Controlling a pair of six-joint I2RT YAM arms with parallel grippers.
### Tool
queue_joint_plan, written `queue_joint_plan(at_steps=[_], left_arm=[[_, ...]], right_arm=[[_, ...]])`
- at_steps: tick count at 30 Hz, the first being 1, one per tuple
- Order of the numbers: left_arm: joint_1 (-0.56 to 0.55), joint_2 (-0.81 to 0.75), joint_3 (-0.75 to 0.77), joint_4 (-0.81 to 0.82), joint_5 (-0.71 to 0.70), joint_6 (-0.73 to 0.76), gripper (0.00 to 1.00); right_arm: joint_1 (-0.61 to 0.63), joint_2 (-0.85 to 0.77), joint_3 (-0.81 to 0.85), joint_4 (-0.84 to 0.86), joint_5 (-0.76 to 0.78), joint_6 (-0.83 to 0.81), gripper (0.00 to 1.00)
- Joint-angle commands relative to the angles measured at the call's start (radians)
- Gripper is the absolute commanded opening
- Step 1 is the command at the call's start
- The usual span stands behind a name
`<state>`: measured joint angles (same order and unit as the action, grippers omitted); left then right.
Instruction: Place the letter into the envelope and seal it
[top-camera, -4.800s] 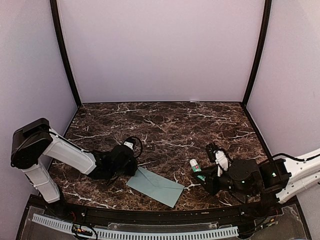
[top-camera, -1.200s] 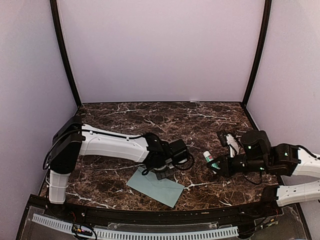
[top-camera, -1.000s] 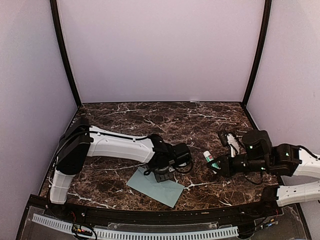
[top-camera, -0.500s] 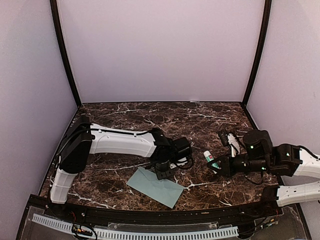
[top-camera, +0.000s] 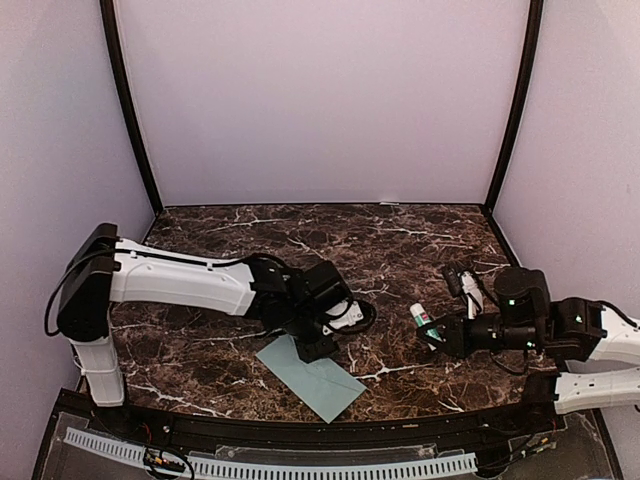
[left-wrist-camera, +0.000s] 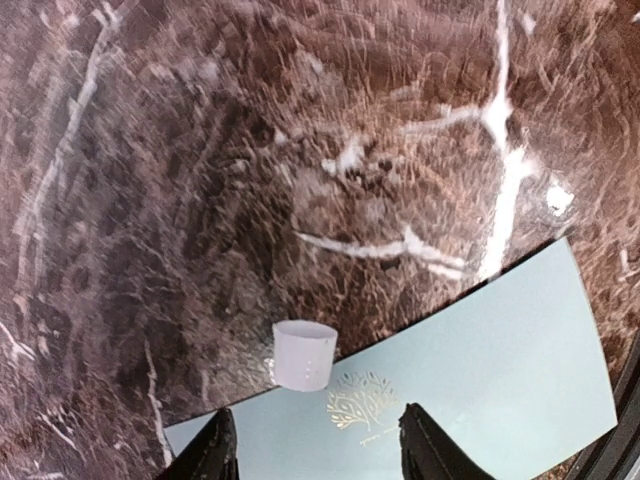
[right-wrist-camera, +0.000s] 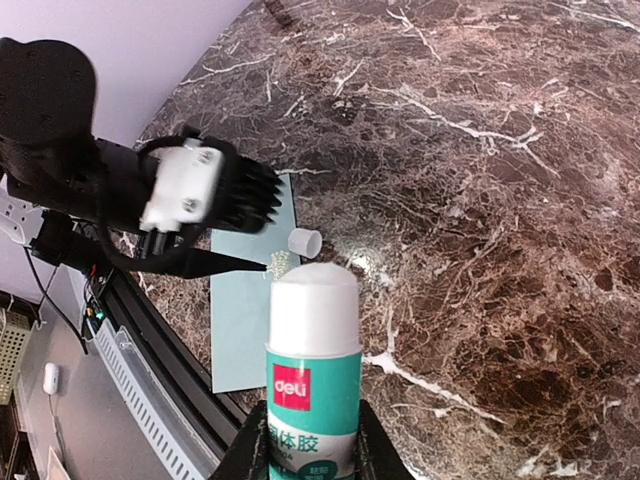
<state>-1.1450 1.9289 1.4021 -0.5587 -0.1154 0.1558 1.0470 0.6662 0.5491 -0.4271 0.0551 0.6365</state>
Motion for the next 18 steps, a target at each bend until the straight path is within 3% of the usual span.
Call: queue_joint_plan(at_steps=[1,3,9,18], left_arm=[[0.029,-0.232,-0.199,0.367,0.058,0.020,0.55],[0.038,-0.362,-0.316,0.505,0.049,0.011,0.56],[0.072,-0.556,-0.668,0.862,0.070,-0.020,0.55],[0.179,-0.582,-0.899,1.138,0.352,-0.135,0.57]], right_arm=[[-0.001,-0.045,-0.050,0.134,0.003,-0.019,0.00],[-0.002,-0.064,-0.080,0.192,0.002,-0.042,0.00],[0.000,-0.066,-0.127,0.320,-0.015,-0.102,0.00],[0.004,0.010,-0.167,0.424,-0.015,-0.107,0.00]])
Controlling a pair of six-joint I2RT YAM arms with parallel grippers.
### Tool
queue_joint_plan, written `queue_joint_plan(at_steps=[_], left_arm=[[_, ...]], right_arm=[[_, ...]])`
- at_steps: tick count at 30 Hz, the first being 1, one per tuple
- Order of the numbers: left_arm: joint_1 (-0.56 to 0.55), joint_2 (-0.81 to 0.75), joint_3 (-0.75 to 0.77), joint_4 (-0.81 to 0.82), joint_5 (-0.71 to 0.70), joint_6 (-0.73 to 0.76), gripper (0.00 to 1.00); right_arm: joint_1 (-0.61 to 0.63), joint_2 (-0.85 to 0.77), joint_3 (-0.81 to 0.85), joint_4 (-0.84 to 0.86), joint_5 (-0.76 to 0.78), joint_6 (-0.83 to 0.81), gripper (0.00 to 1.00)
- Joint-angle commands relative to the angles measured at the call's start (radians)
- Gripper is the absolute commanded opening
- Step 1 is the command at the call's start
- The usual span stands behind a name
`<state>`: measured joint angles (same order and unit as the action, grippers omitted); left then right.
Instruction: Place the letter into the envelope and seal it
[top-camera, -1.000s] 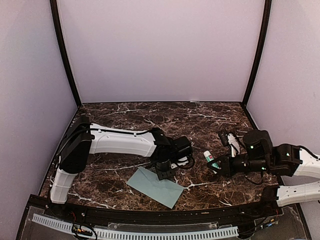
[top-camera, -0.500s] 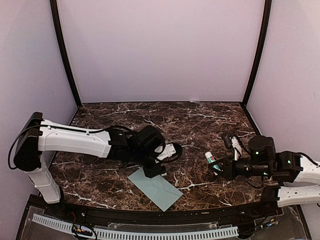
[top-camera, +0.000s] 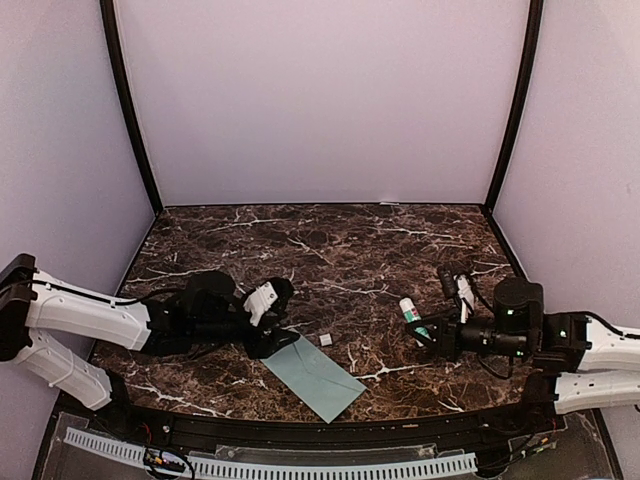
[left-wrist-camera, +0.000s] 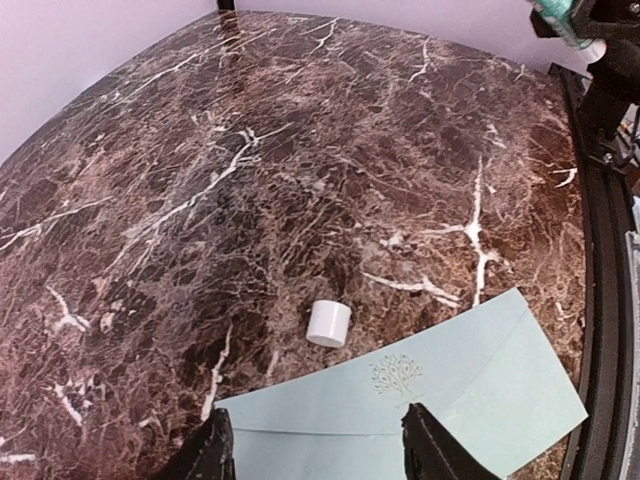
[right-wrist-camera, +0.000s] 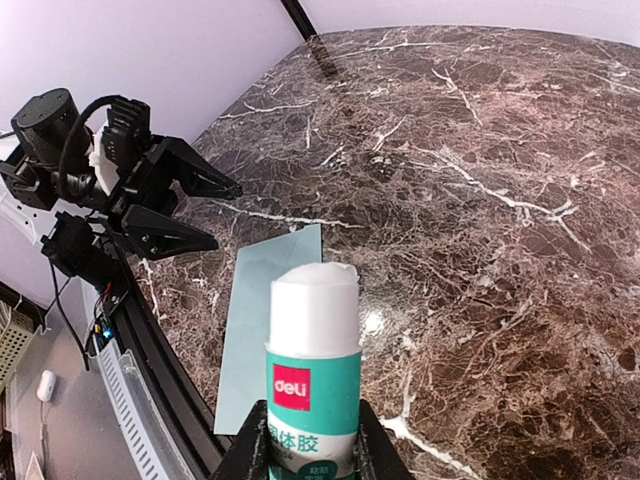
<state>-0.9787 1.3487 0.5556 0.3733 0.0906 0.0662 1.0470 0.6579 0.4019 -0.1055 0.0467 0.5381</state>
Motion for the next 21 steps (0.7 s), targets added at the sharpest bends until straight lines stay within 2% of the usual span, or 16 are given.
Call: queue_joint_plan(at_steps=[1,9,21], left_arm=[[0.018,0.004,-0.071,0.225,0.156,-0.050,0.56],[0.046,0.108,-0.103,0.381,0.230,-0.025,0.54],[0.047,0.385,-0.022,0.530,0.235,-0.009,0.52]], right_arm=[[0.007,0.024,-0.020,0.101,-0.004,-0.003,0.00],[0.027,0.035,-0.036,0.148,0.012,0.023,0.00],[0.062,-0.022,-0.071,0.138,0.038,0.045,0.00]])
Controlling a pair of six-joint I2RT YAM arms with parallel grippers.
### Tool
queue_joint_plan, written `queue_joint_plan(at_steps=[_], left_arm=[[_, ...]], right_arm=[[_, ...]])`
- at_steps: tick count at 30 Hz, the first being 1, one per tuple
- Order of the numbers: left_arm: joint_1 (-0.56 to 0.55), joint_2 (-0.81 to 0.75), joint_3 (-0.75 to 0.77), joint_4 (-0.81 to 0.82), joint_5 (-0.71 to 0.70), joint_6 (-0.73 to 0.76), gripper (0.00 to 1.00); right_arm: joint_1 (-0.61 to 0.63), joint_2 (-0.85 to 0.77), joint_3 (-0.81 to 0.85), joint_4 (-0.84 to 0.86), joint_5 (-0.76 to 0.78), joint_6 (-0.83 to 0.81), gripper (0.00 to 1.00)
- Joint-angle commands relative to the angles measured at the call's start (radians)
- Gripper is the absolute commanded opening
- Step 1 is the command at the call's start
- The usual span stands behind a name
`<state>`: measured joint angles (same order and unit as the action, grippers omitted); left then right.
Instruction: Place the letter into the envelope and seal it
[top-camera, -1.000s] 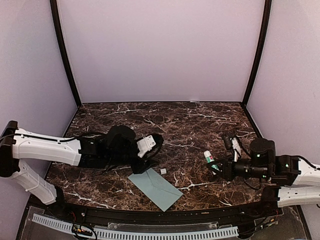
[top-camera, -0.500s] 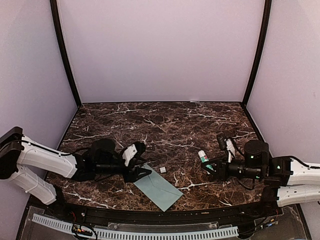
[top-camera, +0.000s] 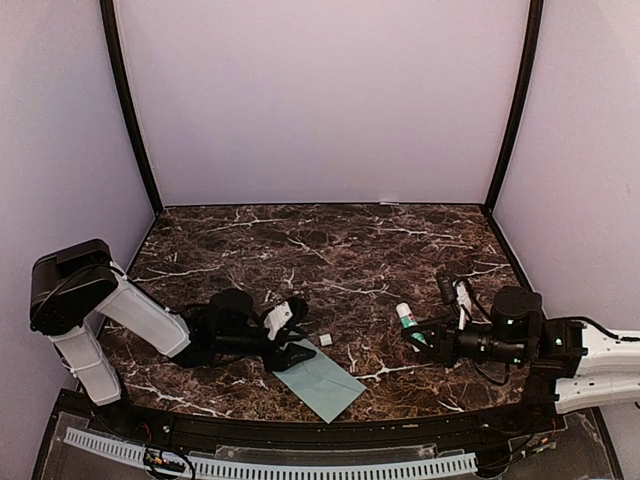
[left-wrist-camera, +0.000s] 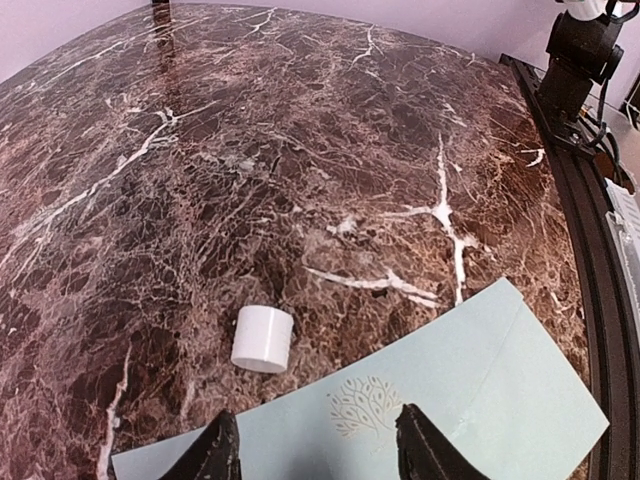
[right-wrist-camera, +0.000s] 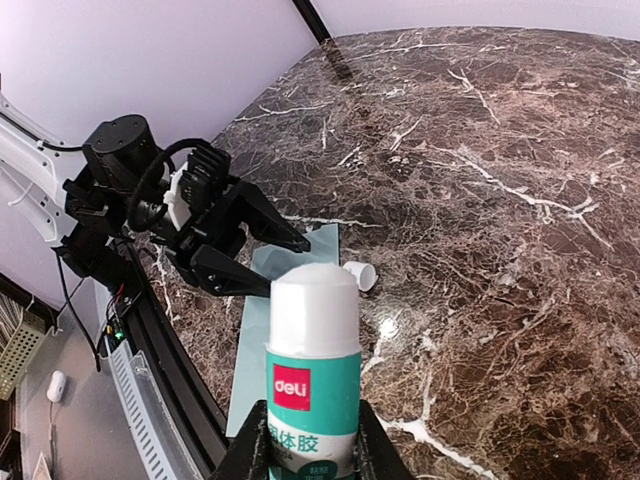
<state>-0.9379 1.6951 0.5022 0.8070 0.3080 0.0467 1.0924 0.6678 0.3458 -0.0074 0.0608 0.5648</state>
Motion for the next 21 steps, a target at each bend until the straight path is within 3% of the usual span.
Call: queue_joint_plan(at_steps=[1,21], left_arm=[[0.007,0.047,0.033,0.106,0.017,0.007,0.53],[0.007,0.236,0.125,0.162,-0.029,0.020,0.52]], right_arm=[[0.019,-0.039,-0.018,0.040,0.027,0.021,0.00],[0.063,-0.020,-0.011,0.053,0.032,0.029,0.00]])
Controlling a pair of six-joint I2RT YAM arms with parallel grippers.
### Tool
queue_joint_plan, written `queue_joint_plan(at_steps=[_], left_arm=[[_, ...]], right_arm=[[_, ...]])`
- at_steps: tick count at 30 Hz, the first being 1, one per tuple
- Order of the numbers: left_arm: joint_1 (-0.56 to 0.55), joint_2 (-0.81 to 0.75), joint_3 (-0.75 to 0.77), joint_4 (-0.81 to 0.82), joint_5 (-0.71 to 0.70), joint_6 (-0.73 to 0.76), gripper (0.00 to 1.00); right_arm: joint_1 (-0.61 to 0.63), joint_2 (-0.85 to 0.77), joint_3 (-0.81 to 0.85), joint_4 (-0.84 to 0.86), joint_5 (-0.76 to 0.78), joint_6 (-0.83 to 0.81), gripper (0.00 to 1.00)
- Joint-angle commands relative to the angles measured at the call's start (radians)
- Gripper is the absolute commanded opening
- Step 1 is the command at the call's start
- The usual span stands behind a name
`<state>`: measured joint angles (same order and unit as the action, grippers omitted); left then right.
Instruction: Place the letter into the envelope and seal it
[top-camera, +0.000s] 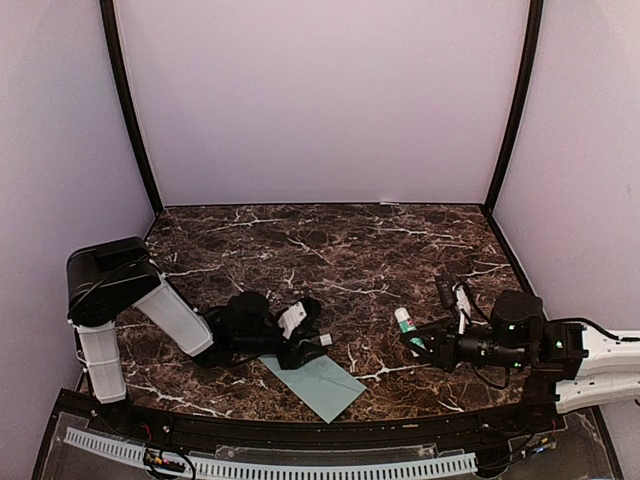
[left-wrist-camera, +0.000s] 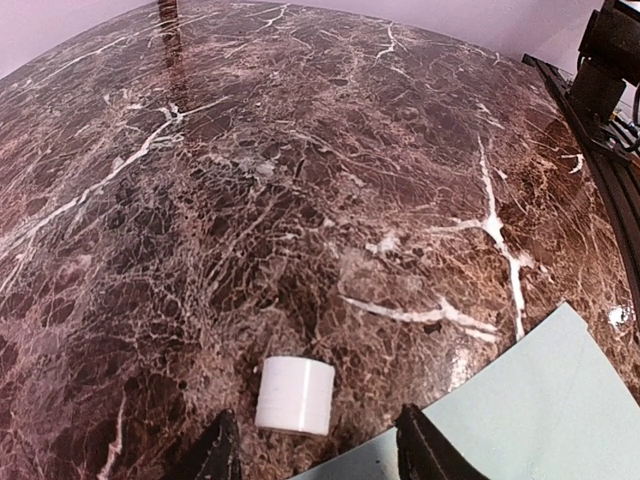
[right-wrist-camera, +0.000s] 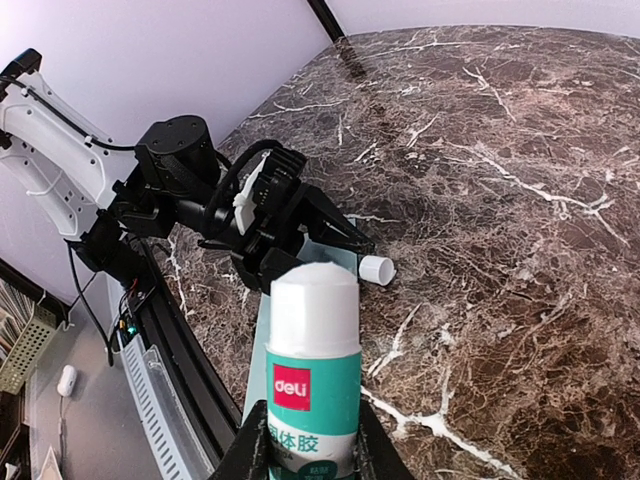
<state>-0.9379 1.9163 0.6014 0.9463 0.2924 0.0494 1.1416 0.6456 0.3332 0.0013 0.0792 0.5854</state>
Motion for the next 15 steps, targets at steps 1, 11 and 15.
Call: queue_joint_plan(at_steps=[1,11,15], left_arm=[[0.006,0.017,0.028,0.021,-0.014,0.019,0.52],[0.006,0.041,0.051,-0.013,-0.023,0.047,0.44],[0.006,0.048,0.054,-0.019,-0.027,0.055,0.39]], right_arm=[[0.016,0.003,0.003,0.042,0.014,0.008,0.00],[0.021,0.001,0.007,0.032,0.008,0.020,0.00],[0.022,-0.001,0.006,0.031,0.008,0.021,0.00]])
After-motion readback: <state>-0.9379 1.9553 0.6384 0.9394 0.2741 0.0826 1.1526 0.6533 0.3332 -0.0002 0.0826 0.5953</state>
